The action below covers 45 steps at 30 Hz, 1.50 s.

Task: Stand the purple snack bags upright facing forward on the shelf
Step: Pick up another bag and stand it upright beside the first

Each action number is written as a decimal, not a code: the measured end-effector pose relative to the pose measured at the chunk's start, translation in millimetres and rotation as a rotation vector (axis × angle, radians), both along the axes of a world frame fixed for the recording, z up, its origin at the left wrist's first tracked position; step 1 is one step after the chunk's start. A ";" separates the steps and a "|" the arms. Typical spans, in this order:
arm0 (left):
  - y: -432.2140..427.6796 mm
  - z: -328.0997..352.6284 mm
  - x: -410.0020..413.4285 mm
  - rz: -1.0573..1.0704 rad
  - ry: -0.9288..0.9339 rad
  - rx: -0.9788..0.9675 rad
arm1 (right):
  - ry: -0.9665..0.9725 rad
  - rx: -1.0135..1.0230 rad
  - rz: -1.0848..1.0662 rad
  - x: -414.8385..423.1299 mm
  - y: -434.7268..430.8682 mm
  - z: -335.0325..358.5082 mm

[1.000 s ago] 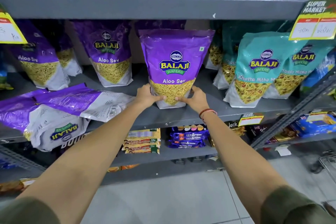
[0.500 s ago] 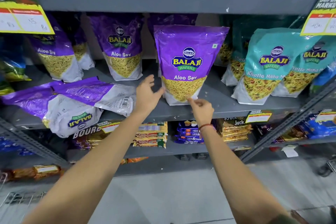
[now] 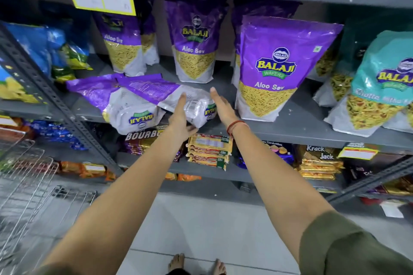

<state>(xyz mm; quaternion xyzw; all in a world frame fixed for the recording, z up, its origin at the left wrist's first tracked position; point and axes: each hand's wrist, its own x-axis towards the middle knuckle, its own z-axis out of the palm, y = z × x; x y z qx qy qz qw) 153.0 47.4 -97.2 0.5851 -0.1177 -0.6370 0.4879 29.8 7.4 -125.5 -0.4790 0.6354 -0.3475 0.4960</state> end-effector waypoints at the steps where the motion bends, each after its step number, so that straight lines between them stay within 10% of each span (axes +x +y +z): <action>1: -1.6 4.1 -1.8 -0.031 0.012 -0.003 | -0.022 -0.001 -0.014 -0.3 -1.1 -0.5; 11: 1.3 8.3 35.6 -0.330 -0.005 -0.034 | -0.344 0.078 -0.213 -8.1 6.9 -8.9; 16: 17.6 10.7 60.0 -0.367 0.089 -0.111 | -0.555 0.364 0.201 -4.2 5.4 26.2; 23: 34.5 5.7 84.4 -0.551 -0.043 -0.127 | -0.557 0.473 0.262 11.4 2.2 26.5; 29: 33.0 6.4 100.8 -0.842 -0.062 -0.236 | -0.597 0.375 0.204 7.5 -1.3 19.1; 45: -40.6 83.0 76.4 -0.442 -0.573 -0.708 | -0.476 -0.458 0.020 2.7 -41.6 93.4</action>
